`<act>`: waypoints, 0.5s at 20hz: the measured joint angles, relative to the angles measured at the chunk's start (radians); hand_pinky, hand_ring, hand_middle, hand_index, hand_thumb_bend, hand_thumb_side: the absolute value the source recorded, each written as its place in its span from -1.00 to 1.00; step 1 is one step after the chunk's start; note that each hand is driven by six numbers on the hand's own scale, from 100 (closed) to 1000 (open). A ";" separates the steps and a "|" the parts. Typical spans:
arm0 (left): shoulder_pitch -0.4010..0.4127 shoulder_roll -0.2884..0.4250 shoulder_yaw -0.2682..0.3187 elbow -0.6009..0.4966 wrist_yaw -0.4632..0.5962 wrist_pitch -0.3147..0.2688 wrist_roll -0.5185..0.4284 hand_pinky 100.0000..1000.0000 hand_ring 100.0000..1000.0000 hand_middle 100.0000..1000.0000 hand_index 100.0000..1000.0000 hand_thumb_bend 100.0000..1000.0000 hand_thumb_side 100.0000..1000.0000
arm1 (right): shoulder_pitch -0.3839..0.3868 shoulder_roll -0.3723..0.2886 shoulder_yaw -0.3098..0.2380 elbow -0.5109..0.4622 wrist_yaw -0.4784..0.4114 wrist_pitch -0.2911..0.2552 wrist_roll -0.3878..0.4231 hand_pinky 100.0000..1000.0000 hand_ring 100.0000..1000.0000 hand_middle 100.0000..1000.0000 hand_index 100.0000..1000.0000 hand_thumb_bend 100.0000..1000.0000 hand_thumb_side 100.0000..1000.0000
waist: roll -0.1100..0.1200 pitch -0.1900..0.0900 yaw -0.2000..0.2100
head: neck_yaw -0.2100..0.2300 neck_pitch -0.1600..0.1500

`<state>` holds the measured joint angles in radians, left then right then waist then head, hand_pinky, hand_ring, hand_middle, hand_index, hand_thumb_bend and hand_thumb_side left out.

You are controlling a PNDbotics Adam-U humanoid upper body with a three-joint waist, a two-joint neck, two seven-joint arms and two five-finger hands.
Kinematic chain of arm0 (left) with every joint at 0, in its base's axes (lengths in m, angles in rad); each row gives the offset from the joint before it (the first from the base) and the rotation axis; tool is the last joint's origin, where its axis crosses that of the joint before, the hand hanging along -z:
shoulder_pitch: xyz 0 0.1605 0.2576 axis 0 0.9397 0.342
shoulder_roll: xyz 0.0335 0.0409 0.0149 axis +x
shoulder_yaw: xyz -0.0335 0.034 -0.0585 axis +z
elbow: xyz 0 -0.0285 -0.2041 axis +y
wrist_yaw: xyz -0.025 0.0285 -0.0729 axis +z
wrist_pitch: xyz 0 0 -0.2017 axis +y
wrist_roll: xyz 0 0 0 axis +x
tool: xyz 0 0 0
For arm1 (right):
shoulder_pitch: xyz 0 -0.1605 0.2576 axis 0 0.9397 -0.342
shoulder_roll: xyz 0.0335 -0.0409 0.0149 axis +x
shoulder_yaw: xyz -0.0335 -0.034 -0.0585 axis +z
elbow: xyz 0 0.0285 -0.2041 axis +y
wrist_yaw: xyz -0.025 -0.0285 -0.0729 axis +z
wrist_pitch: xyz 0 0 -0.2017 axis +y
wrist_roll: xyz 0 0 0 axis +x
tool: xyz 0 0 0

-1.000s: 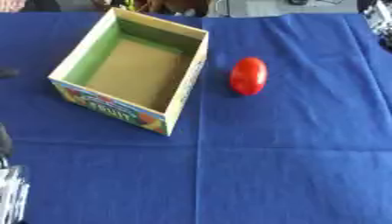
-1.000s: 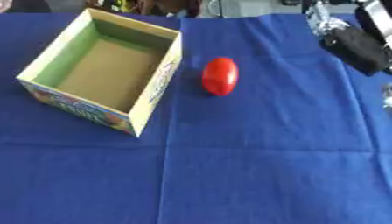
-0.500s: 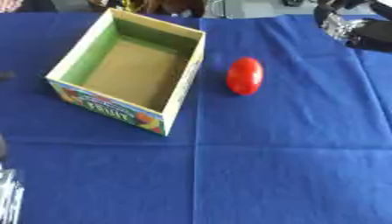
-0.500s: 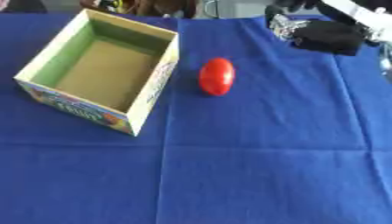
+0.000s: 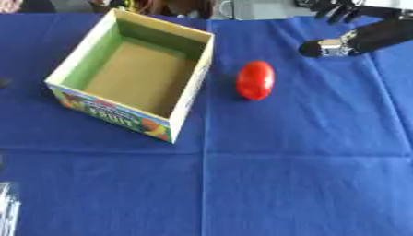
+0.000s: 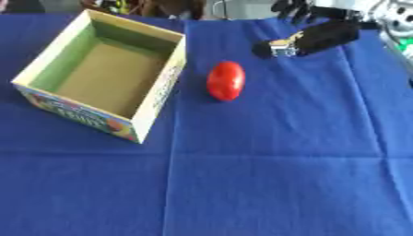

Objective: Pick up objects on the table and place them in the box.

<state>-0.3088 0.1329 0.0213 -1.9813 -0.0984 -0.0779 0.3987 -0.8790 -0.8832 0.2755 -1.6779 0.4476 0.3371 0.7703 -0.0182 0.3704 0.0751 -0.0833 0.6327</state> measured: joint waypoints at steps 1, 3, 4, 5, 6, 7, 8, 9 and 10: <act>0.000 0.000 -0.001 0.000 0.000 0.000 0.000 0.03 0.80 0.62 0.20 -1.00 0.78 | -0.015 0.009 0.009 0.021 0.008 -0.001 0.015 0.74 0.74 0.75 1.00 0.07 0.44 | 0.000 0.000 0.000 | -0.001 0.000; 0.001 0.000 -0.004 0.000 0.001 0.000 -0.001 0.03 0.81 0.62 0.20 -1.00 0.78 | -0.040 0.028 0.027 0.062 0.021 -0.005 0.039 0.75 0.74 0.75 1.00 0.08 0.43 | 0.000 0.000 0.000 | -0.005 0.003; 0.001 0.000 -0.005 0.000 0.001 0.000 -0.002 0.03 0.81 0.62 0.20 -1.00 0.78 | -0.052 0.038 0.035 0.080 0.028 -0.007 0.047 0.74 0.73 0.74 1.00 0.05 0.45 | 0.000 -0.001 0.000 | -0.007 0.005; 0.001 0.000 -0.005 0.000 0.001 0.001 -0.003 0.03 0.81 0.62 0.20 -1.00 0.78 | -0.063 0.050 0.043 0.098 0.034 -0.009 0.054 0.74 0.73 0.74 1.00 0.05 0.45 | -0.001 -0.001 0.001 | -0.008 0.007; 0.001 0.000 -0.005 0.000 0.001 0.001 -0.003 0.03 0.81 0.62 0.20 -1.00 0.78 | -0.072 0.061 0.050 0.114 0.040 -0.011 0.058 0.73 0.72 0.73 1.00 0.02 0.51 | -0.001 -0.001 0.001 | -0.010 0.007; 0.001 0.000 -0.005 0.000 0.001 0.001 -0.004 0.03 0.81 0.62 0.20 -1.00 0.79 | -0.081 0.074 0.056 0.131 0.047 -0.012 0.059 0.73 0.72 0.74 1.00 -0.04 0.53 | -0.001 -0.001 0.003 | -0.013 0.007; 0.001 0.000 -0.005 0.000 0.002 0.001 -0.004 0.03 0.81 0.62 0.20 -1.00 0.79 | -0.090 0.088 0.063 0.148 0.054 -0.012 0.059 0.72 0.72 0.74 1.00 -0.05 0.53 | -0.001 -0.001 0.005 | -0.016 0.007; 0.001 0.000 -0.005 0.000 0.002 0.002 -0.005 0.03 0.81 0.62 0.20 -1.00 0.79 | -0.097 0.104 0.071 0.164 0.062 -0.011 0.059 0.72 0.72 0.74 1.00 -0.05 0.53 | -0.001 -0.001 0.007 | -0.018 0.007; 0.001 0.000 -0.006 0.000 0.002 0.002 -0.005 0.03 0.81 0.62 0.19 -1.00 0.79 | -0.103 0.119 0.078 0.180 0.070 -0.011 0.059 0.72 0.72 0.74 1.00 -0.05 0.53 | -0.002 -0.001 0.007 | -0.019 0.007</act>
<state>-0.3079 0.1330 0.0158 -1.9813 -0.0964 -0.0760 0.3936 -0.9820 -0.7642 0.3538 -1.4977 0.5178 0.3258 0.8291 -0.0199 0.3697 0.0822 -0.1022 0.6401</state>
